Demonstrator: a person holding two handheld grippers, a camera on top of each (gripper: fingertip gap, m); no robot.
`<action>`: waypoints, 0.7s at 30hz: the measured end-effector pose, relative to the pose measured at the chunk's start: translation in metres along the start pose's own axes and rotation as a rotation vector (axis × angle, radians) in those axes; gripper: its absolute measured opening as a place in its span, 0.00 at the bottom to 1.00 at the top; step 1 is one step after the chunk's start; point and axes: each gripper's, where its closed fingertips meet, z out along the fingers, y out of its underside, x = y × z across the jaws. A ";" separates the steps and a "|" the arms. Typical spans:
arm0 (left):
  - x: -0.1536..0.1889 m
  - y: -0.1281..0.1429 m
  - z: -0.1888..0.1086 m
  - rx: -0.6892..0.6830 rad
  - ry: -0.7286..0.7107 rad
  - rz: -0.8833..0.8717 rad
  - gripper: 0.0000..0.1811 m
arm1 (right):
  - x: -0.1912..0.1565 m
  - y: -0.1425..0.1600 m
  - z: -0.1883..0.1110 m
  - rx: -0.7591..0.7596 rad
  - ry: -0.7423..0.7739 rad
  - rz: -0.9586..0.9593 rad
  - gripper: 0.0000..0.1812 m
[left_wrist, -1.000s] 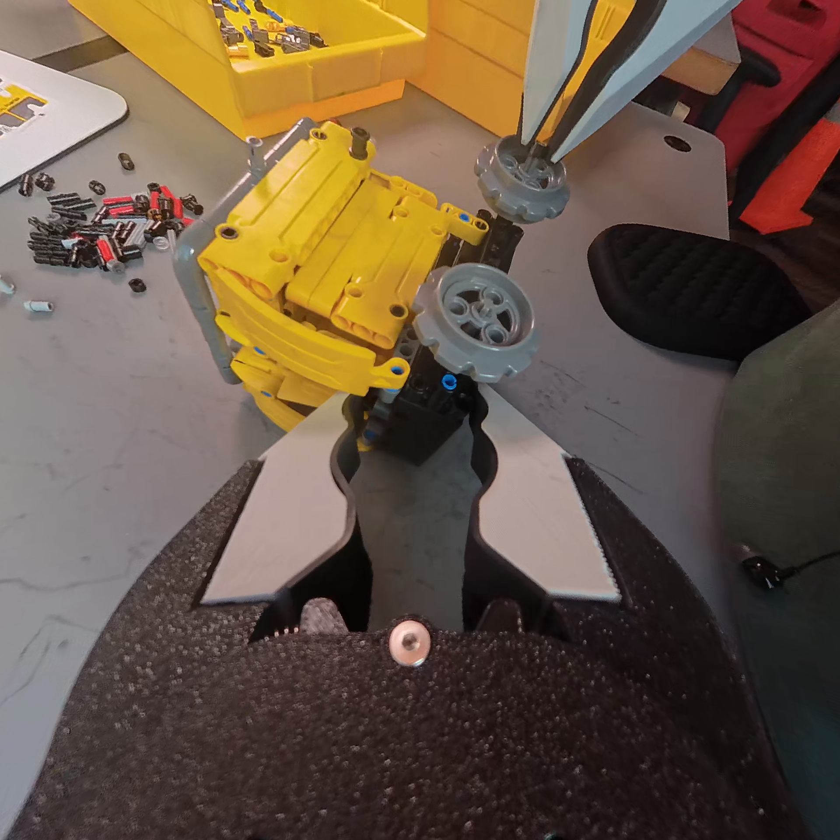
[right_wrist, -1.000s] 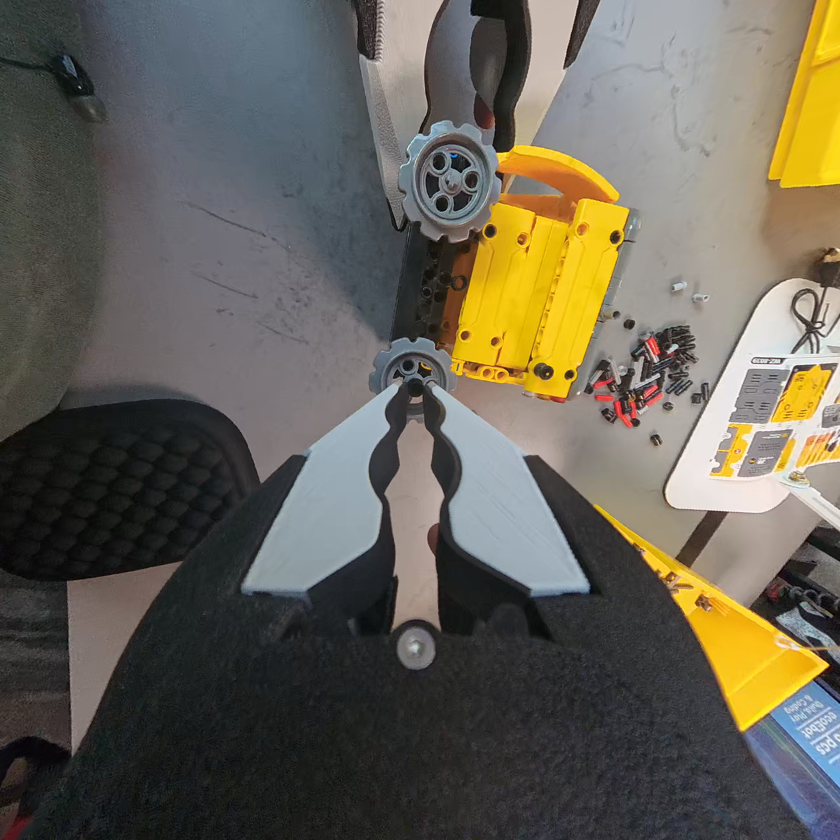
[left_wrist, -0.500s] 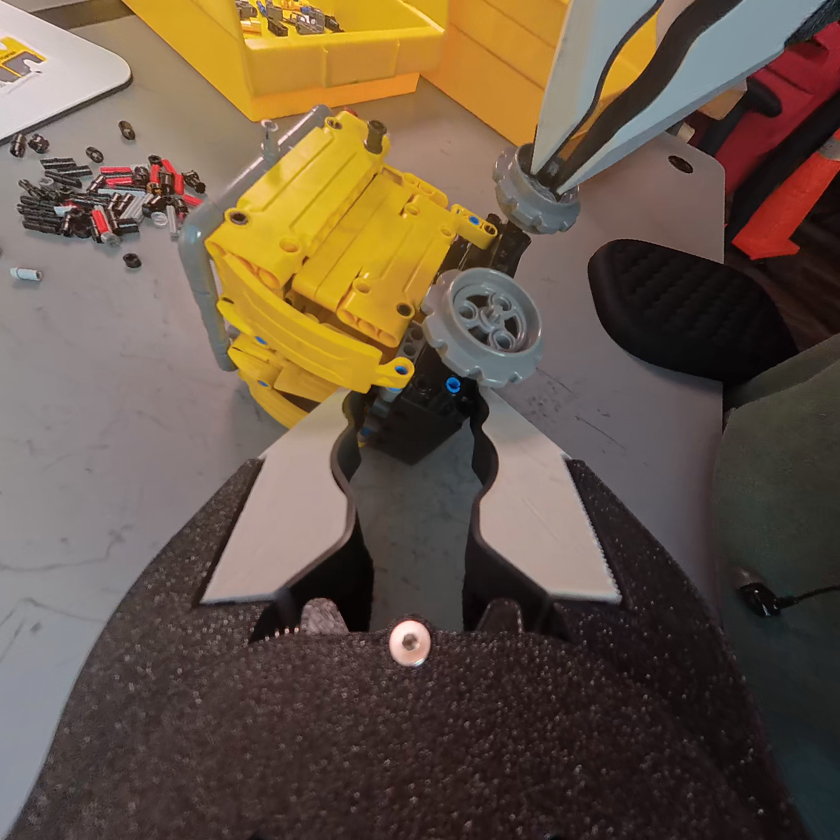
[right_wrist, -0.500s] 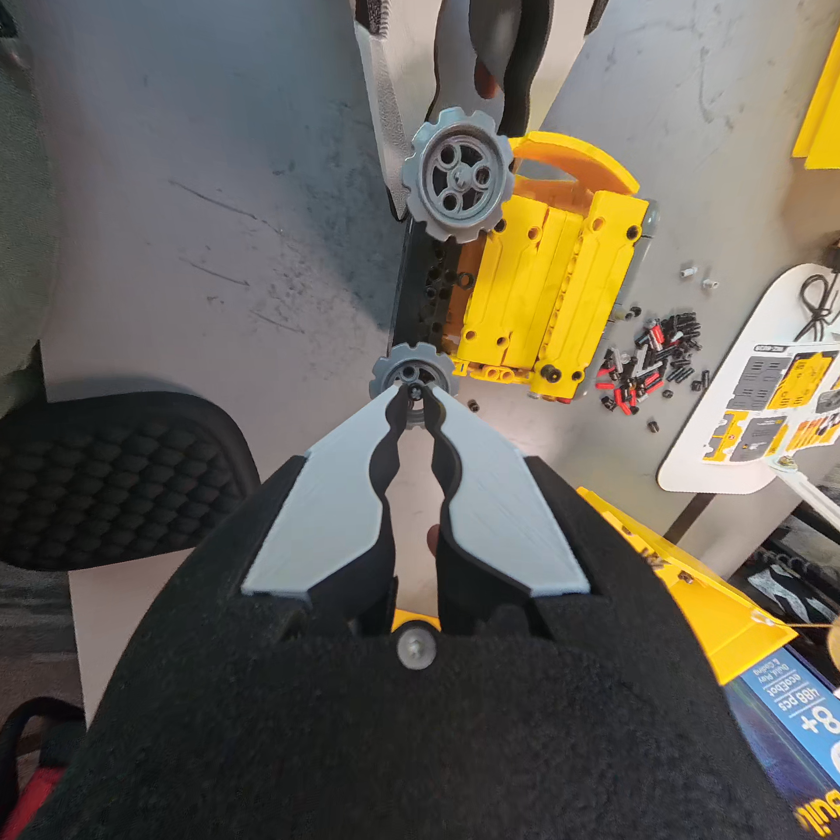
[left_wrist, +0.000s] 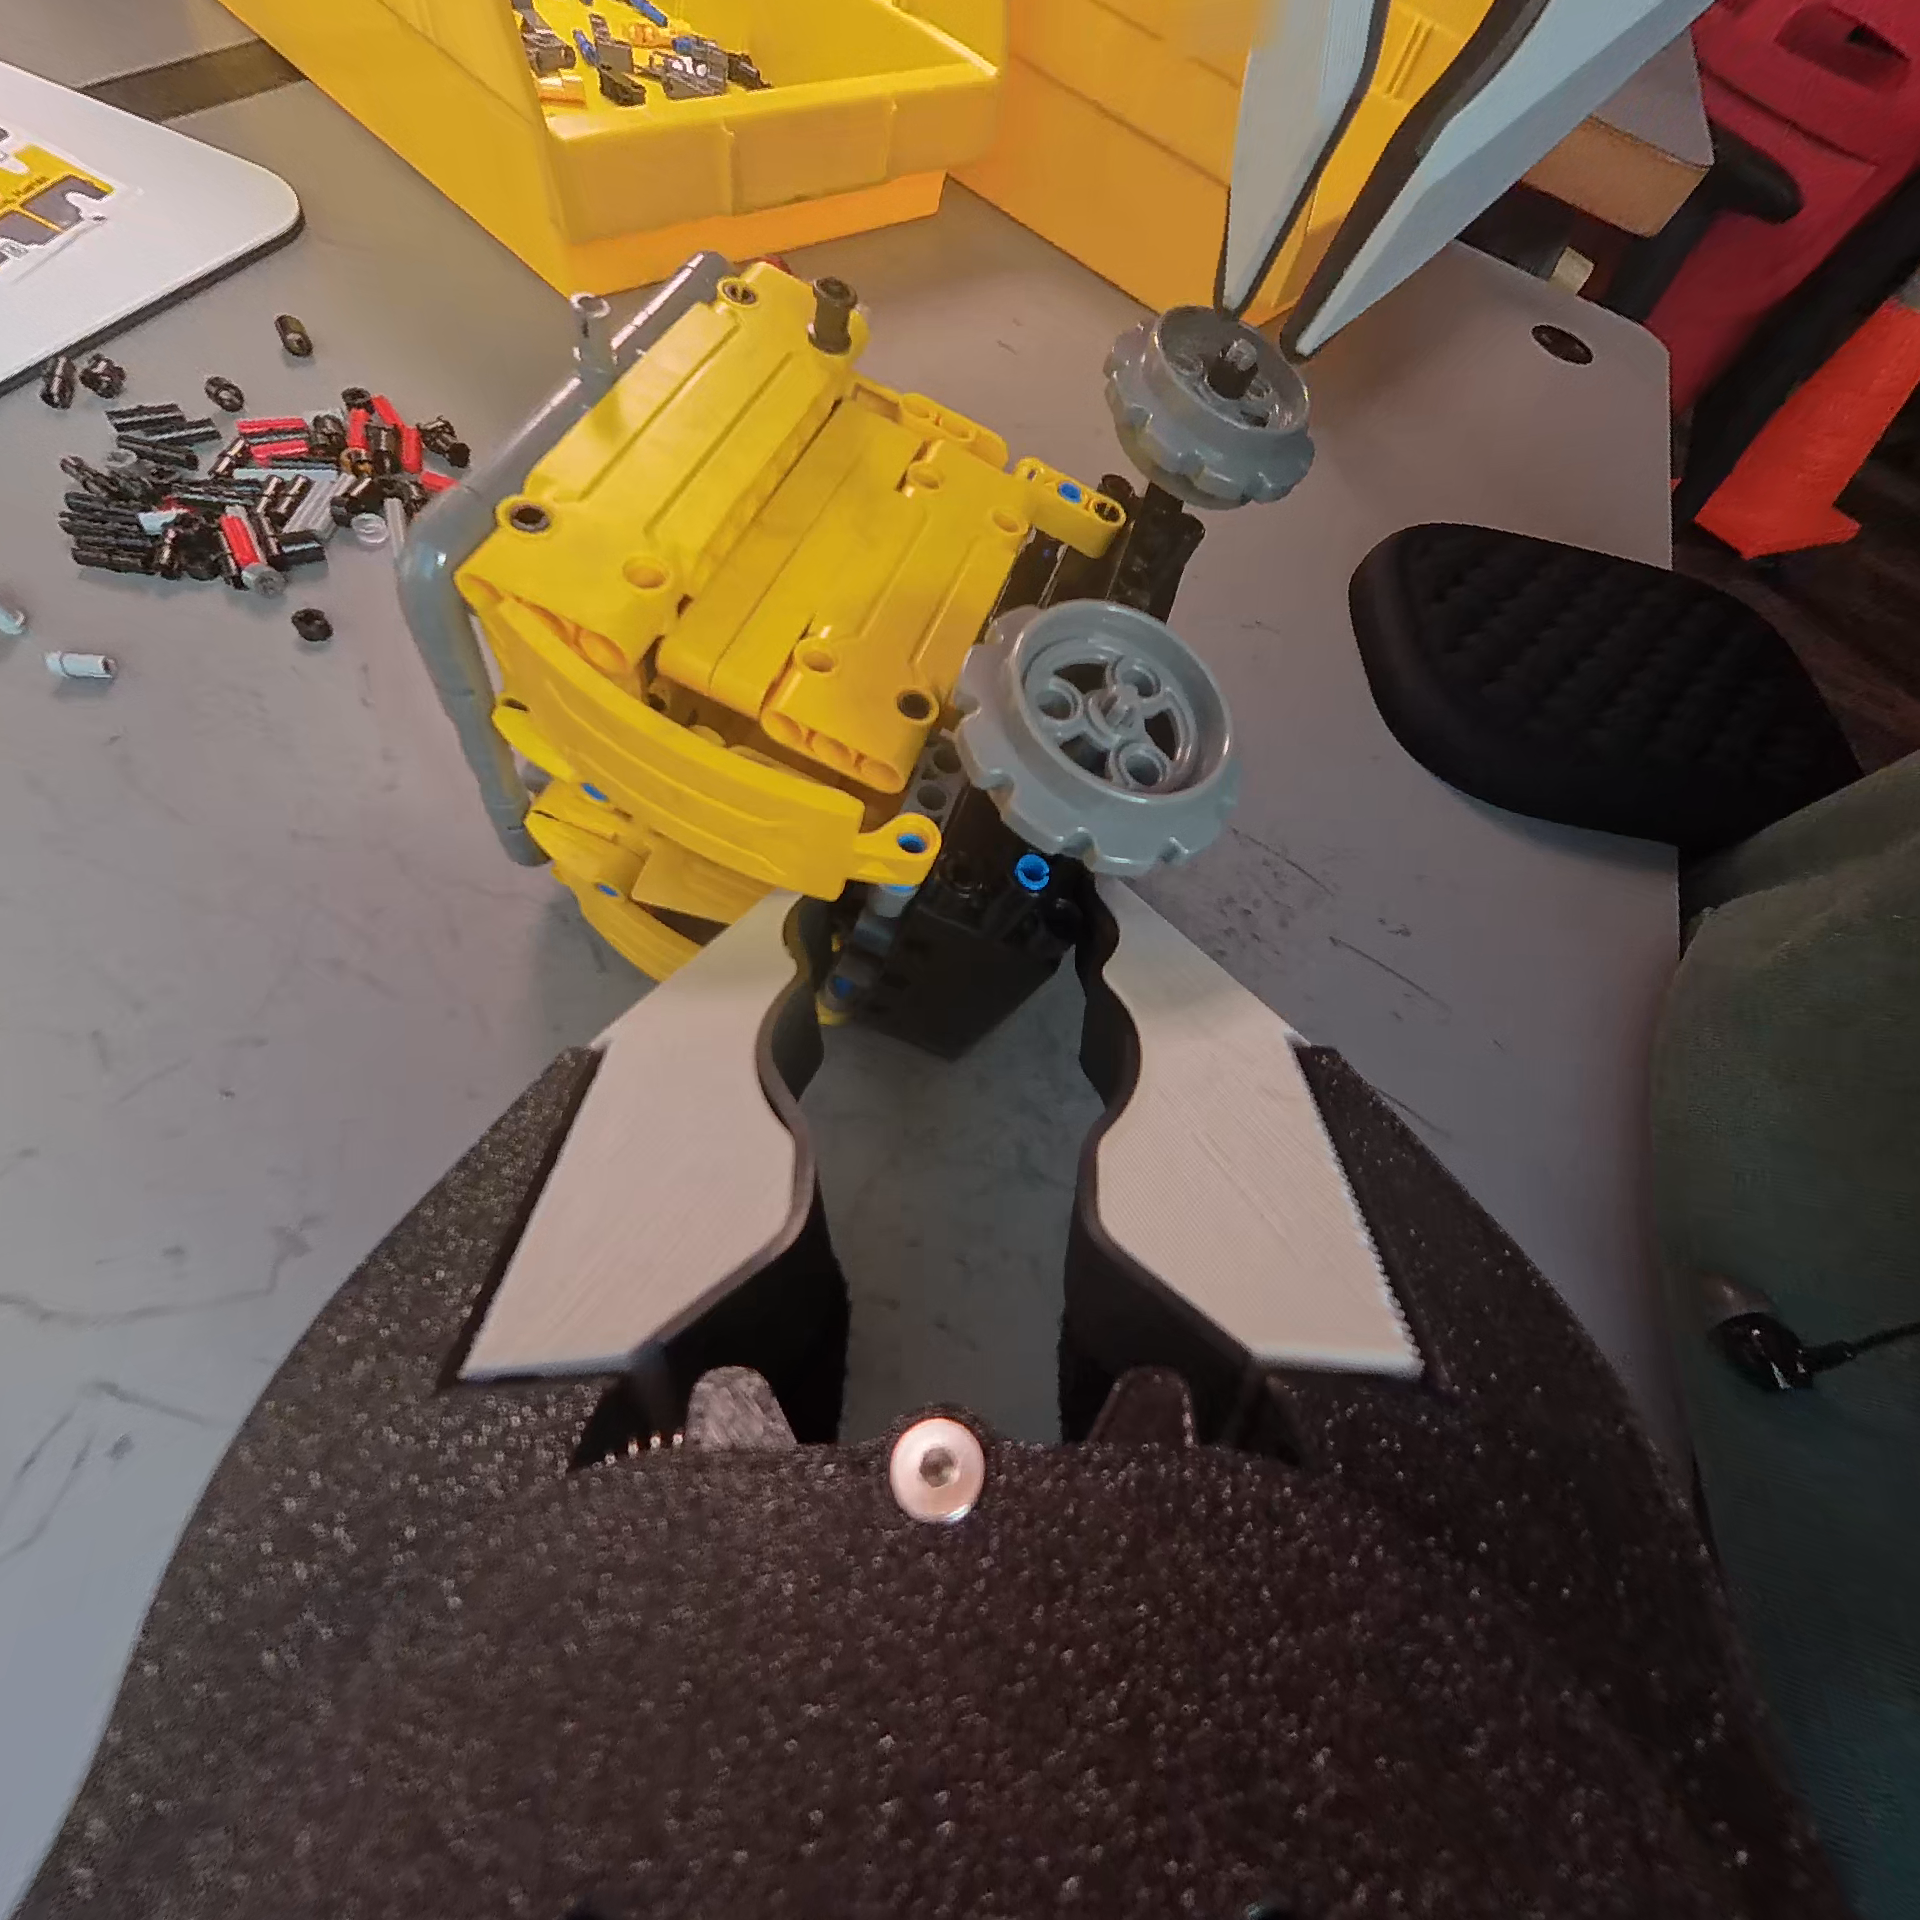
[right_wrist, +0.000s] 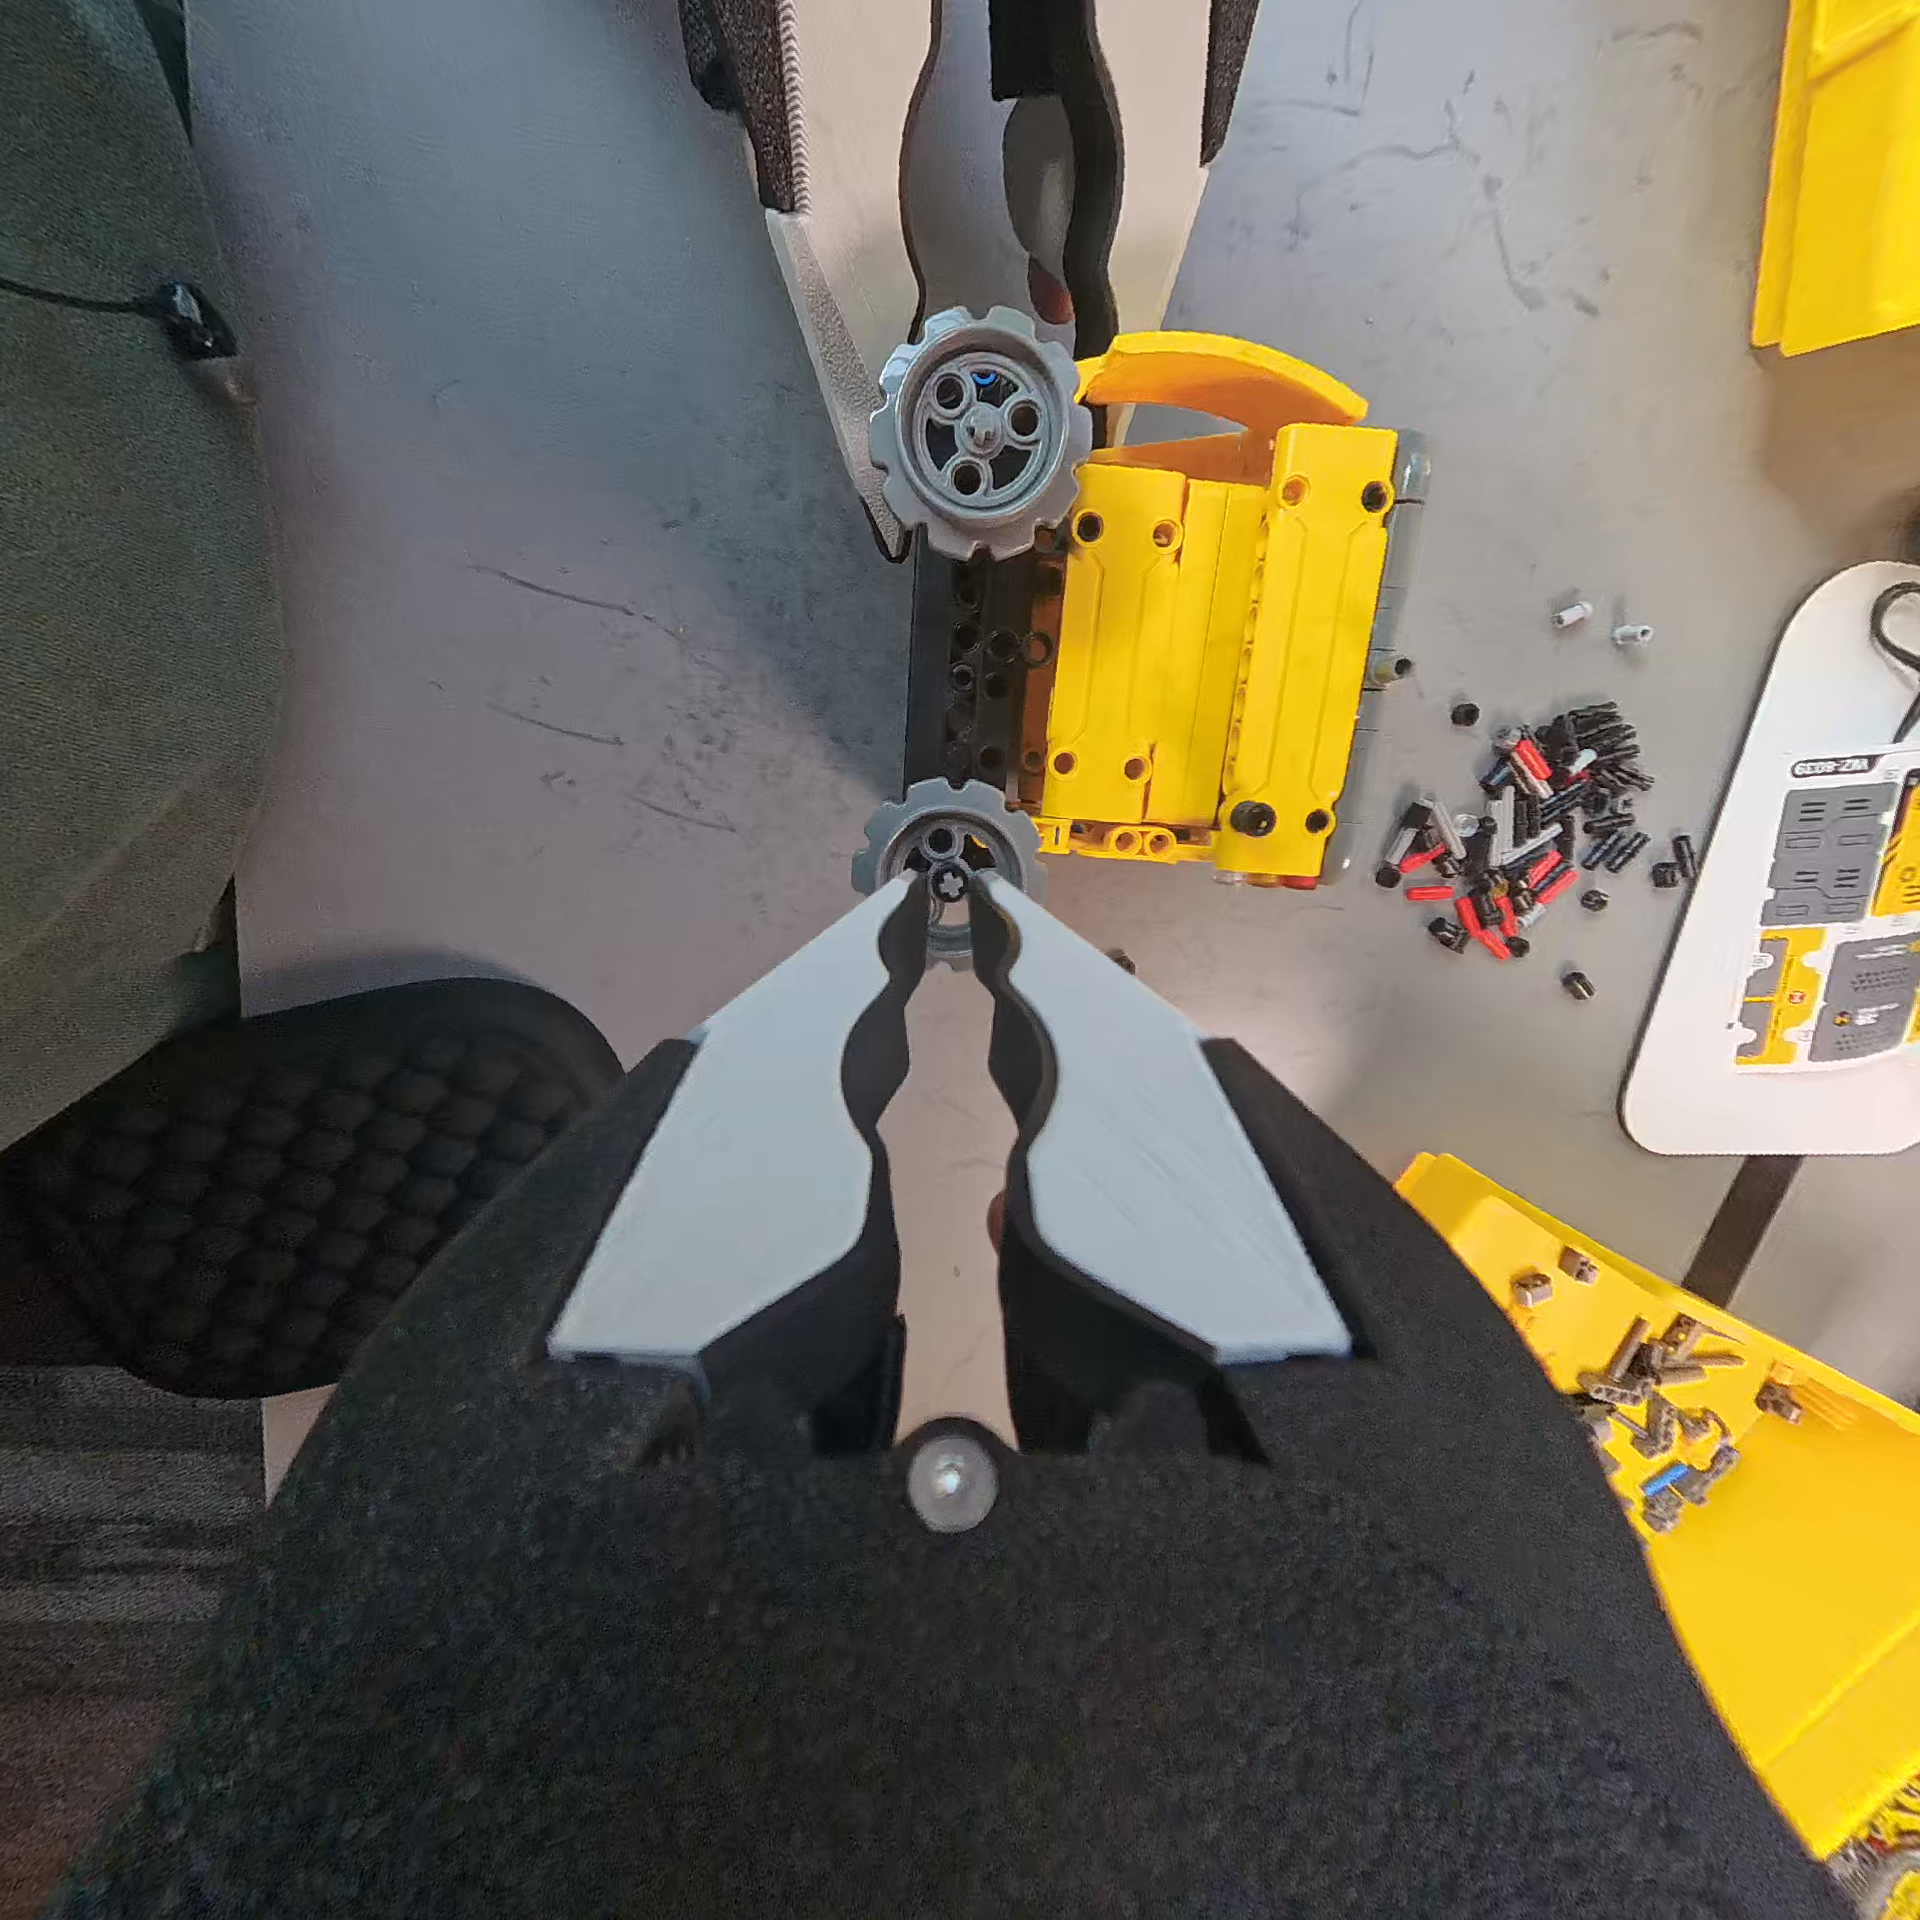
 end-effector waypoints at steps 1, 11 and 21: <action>0.000 0.000 0.000 0.000 0.000 0.000 0.25 | -0.001 -0.001 0.001 0.002 -0.003 0.001 0.03; 0.001 0.000 0.000 -0.005 0.005 -0.024 0.25 | 0.000 0.000 0.006 -0.118 0.002 -0.031 0.01; 0.001 0.001 -0.001 -0.005 0.000 -0.023 0.25 | 0.002 0.000 0.006 -0.126 0.043 -0.051 0.01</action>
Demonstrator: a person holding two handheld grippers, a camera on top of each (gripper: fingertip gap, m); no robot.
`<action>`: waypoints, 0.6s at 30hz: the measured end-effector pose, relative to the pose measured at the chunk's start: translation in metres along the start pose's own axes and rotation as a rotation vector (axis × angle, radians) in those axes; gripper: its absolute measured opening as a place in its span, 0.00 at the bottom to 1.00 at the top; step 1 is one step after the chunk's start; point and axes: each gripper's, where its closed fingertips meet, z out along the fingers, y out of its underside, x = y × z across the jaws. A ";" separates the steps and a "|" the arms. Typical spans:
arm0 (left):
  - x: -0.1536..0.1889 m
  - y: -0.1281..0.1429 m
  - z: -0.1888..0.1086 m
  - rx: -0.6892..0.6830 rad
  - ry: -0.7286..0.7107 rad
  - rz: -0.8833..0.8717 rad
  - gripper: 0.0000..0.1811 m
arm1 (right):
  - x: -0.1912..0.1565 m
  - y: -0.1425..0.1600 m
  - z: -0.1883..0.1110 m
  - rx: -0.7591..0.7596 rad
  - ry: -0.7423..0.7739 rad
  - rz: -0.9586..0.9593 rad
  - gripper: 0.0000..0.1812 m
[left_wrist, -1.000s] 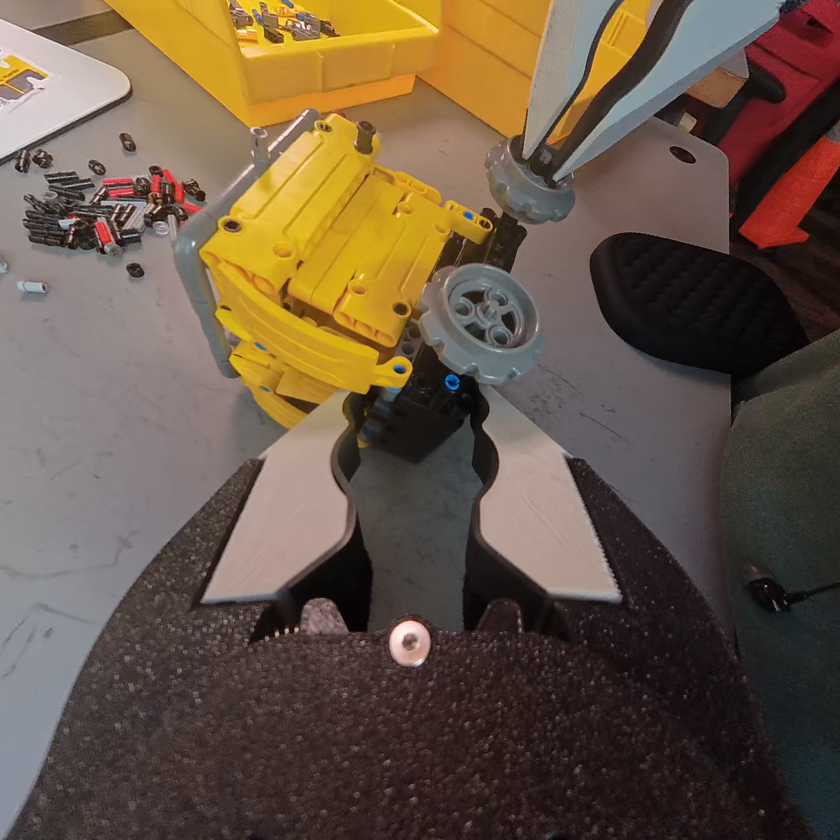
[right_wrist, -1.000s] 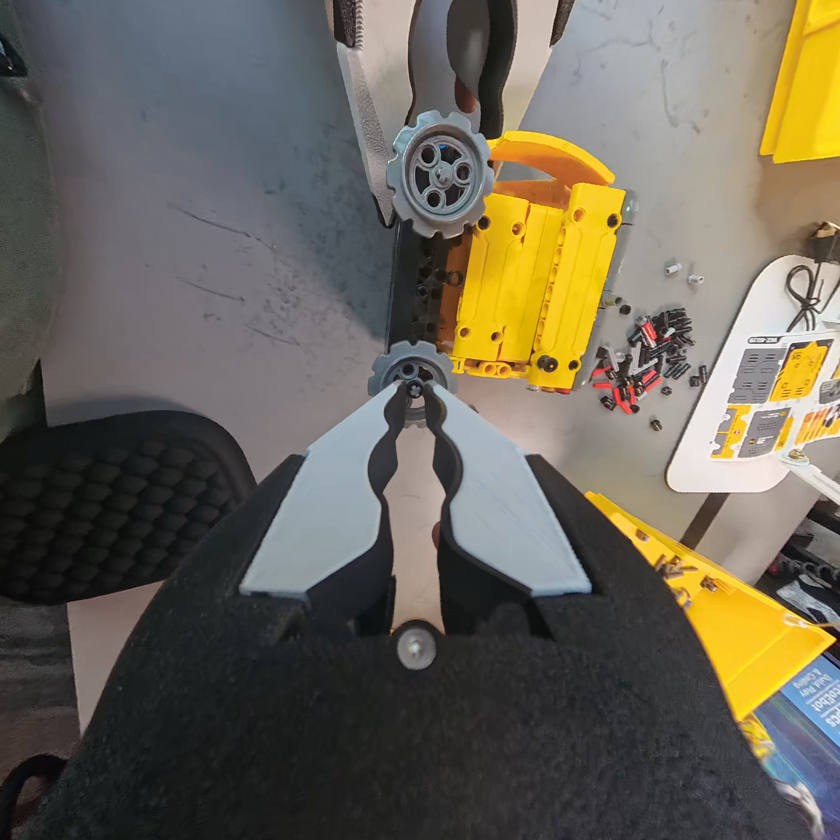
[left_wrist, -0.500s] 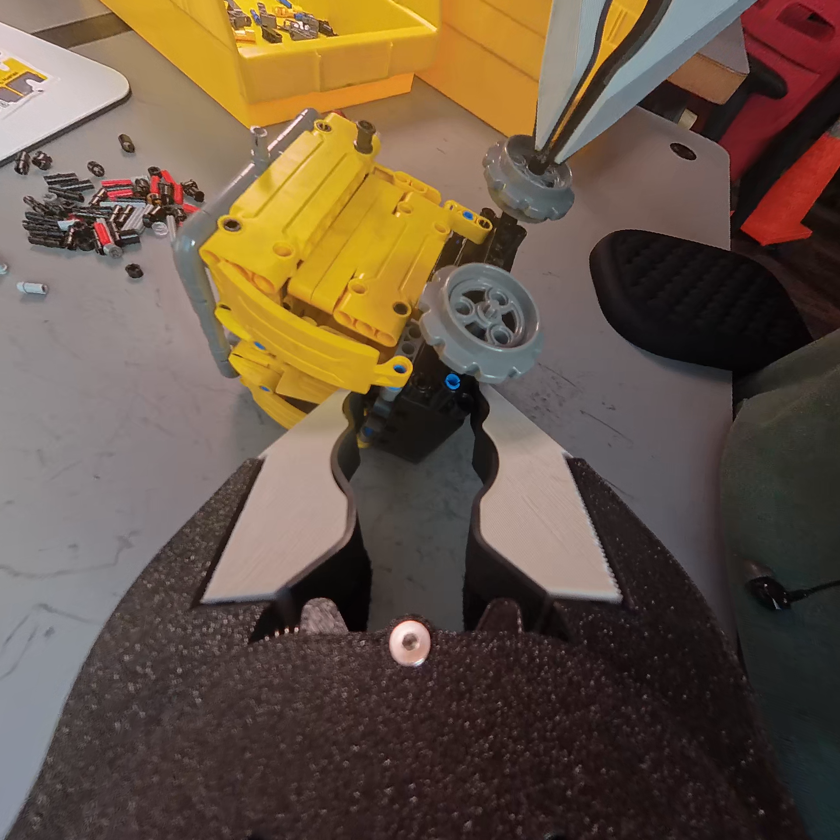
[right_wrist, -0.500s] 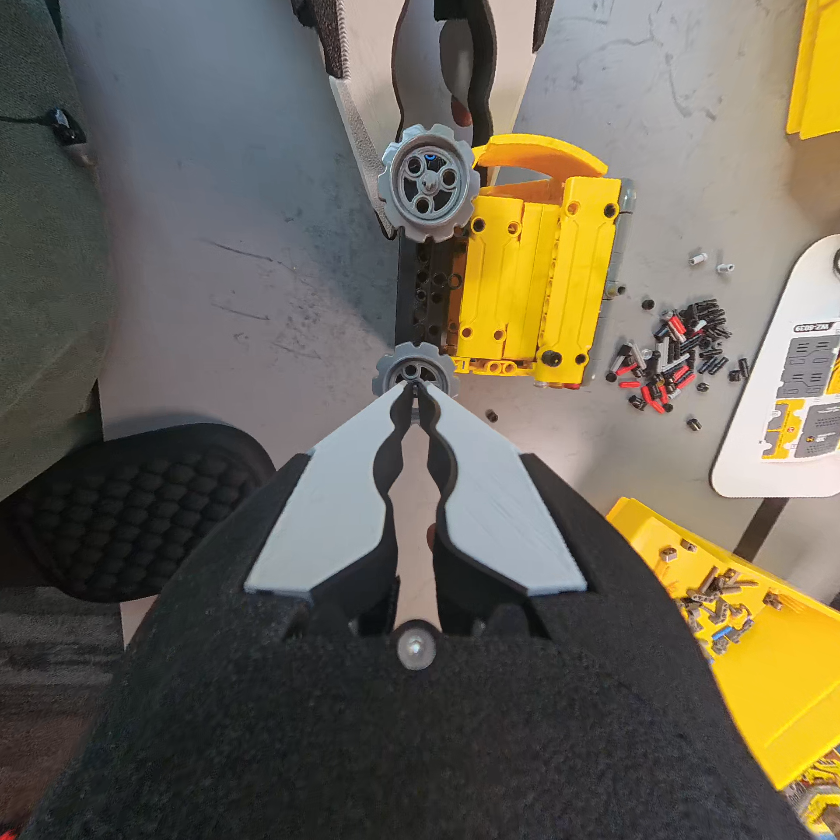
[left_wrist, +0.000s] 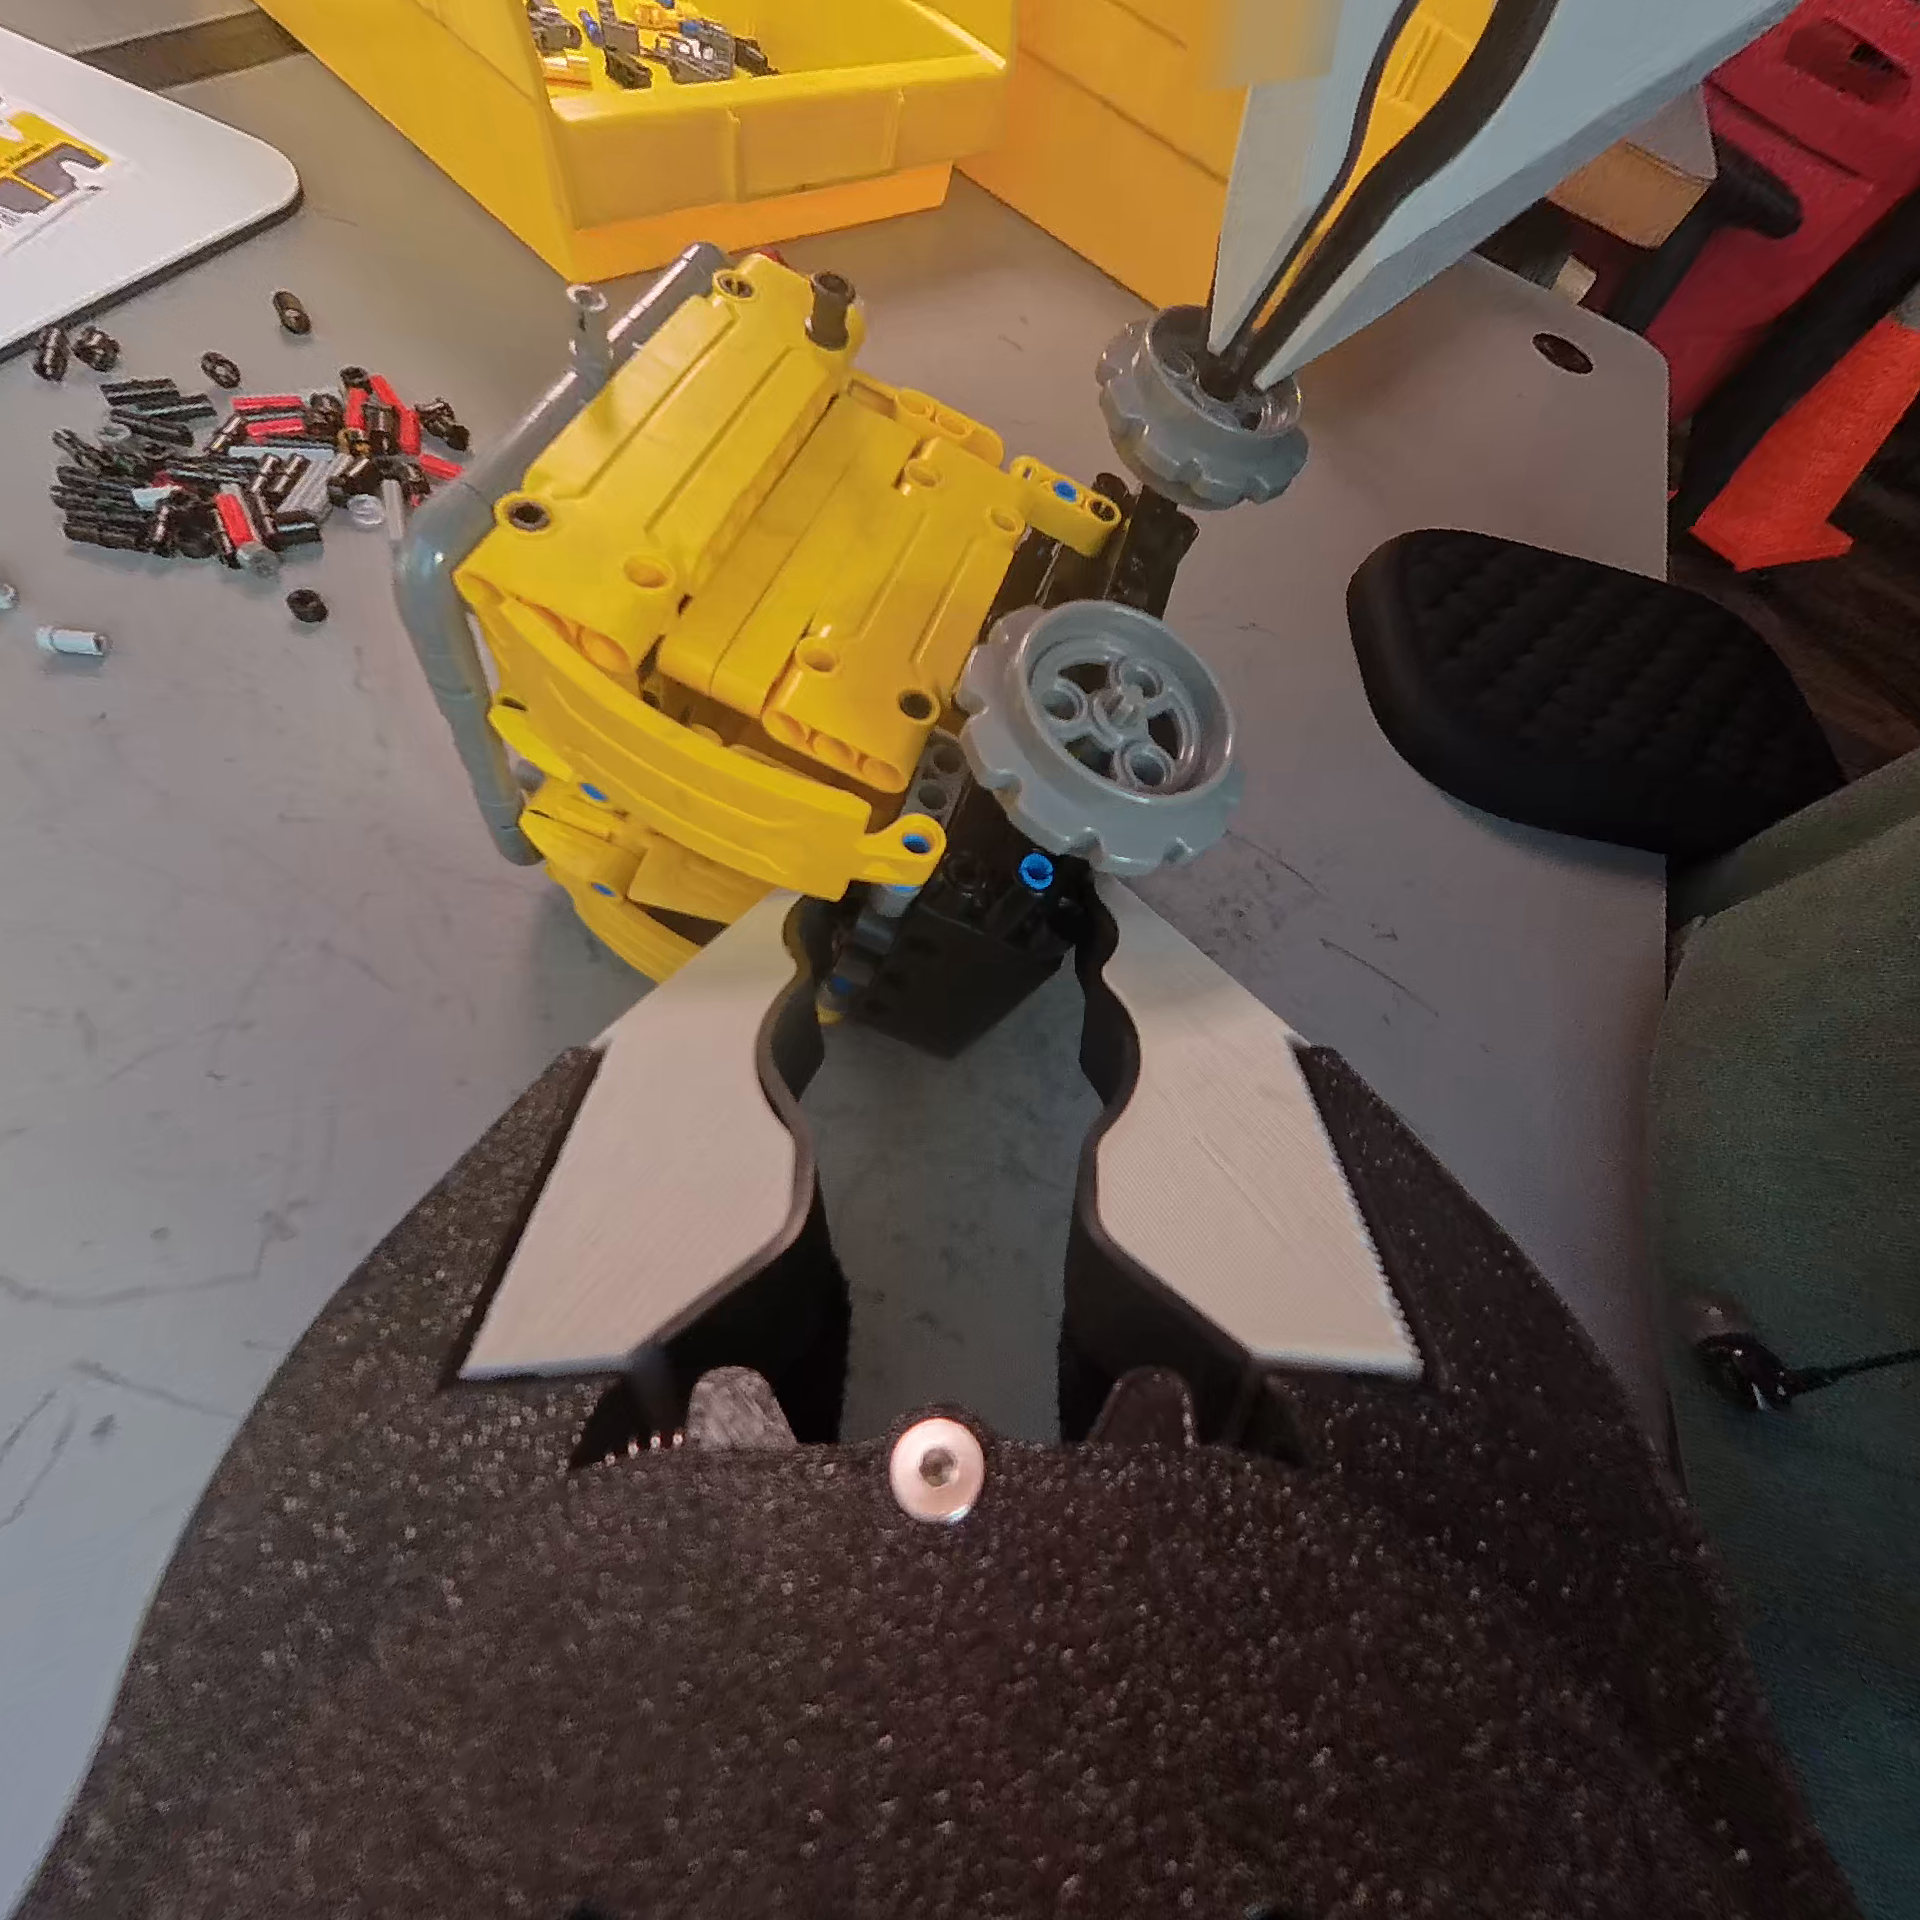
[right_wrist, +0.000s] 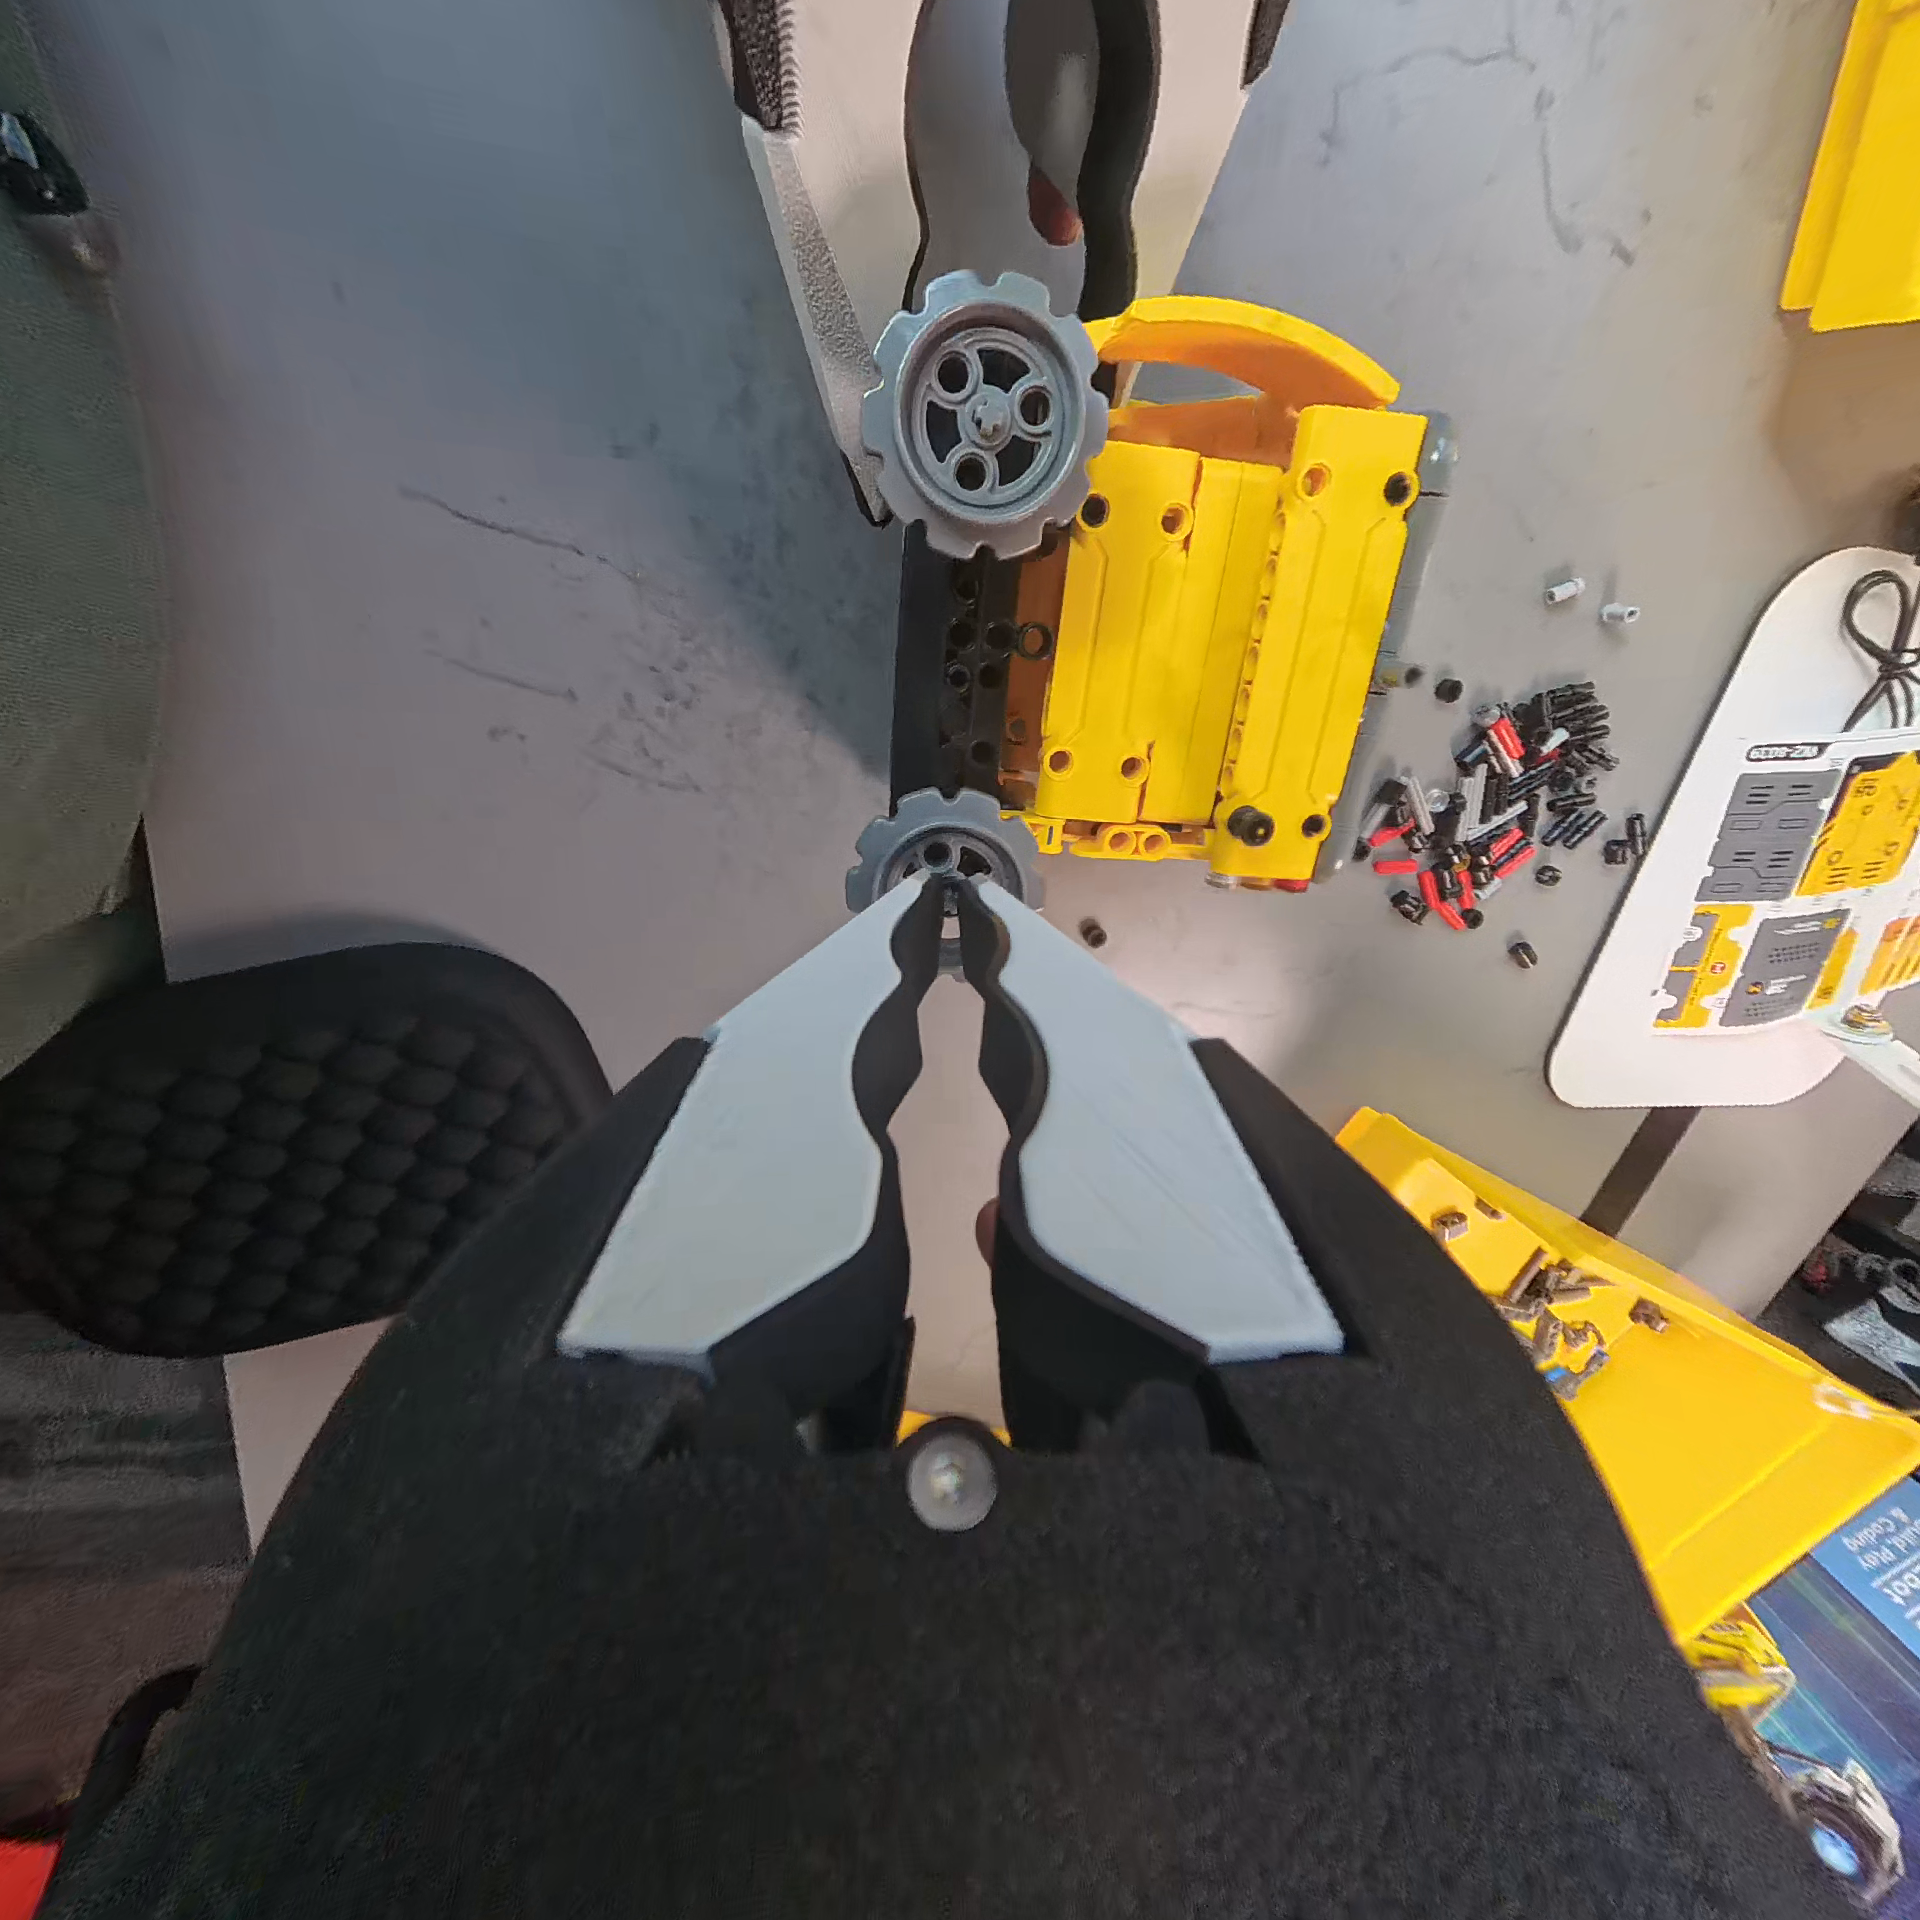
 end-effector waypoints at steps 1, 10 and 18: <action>-0.001 0.000 -0.001 0.001 -0.007 0.005 0.25 | 0.003 0.000 -0.002 0.038 0.010 0.022 0.01; -0.016 0.002 -0.011 0.022 -0.097 -0.018 0.25 | 0.049 0.071 0.046 0.286 0.060 0.383 0.10; -0.031 -0.003 -0.010 0.078 -0.149 -0.064 0.26 | 0.049 0.081 0.096 0.362 0.015 0.359 0.10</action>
